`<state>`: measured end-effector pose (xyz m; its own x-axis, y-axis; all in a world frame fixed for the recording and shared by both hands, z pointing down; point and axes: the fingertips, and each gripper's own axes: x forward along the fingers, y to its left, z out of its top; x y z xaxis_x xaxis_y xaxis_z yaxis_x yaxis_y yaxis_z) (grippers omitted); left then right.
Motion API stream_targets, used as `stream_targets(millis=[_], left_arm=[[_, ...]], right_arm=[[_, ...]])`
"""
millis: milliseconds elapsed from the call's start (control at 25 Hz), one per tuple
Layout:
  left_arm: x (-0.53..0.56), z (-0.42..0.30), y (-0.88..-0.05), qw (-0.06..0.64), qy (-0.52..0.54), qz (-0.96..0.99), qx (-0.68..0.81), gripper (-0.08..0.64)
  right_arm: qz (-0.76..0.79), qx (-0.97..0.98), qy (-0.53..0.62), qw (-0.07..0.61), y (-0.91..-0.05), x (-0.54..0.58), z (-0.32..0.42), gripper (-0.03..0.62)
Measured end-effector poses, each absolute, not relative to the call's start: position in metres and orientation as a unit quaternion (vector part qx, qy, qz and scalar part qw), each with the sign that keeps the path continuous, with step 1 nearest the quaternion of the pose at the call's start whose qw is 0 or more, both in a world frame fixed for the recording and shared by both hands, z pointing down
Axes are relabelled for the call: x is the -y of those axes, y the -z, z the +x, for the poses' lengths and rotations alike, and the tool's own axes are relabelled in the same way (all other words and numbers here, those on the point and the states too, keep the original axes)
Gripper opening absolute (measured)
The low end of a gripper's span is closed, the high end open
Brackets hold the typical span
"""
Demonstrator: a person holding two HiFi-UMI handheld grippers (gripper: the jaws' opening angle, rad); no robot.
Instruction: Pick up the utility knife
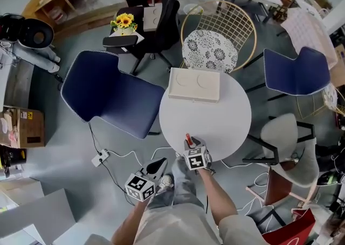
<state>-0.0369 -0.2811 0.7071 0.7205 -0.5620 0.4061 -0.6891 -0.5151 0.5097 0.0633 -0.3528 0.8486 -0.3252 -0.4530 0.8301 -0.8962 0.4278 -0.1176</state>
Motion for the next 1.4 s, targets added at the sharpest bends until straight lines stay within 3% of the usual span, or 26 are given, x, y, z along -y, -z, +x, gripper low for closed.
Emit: stream_targets(millis=[240,1400], left_arm=[[0.279,-0.041,-0.709,0.338,-0.098,0.863,0.362,0.012],[0.275,-0.046,-0.693,0.311,-0.093,0.875,0.358,0.012]], right_arm=[[0.465,0.745,-0.285,0.384,-0.849,0.352,0.067,0.086],[0.458,0.754,-0.284,0.375,-0.822,0.334,0.063,0.066]])
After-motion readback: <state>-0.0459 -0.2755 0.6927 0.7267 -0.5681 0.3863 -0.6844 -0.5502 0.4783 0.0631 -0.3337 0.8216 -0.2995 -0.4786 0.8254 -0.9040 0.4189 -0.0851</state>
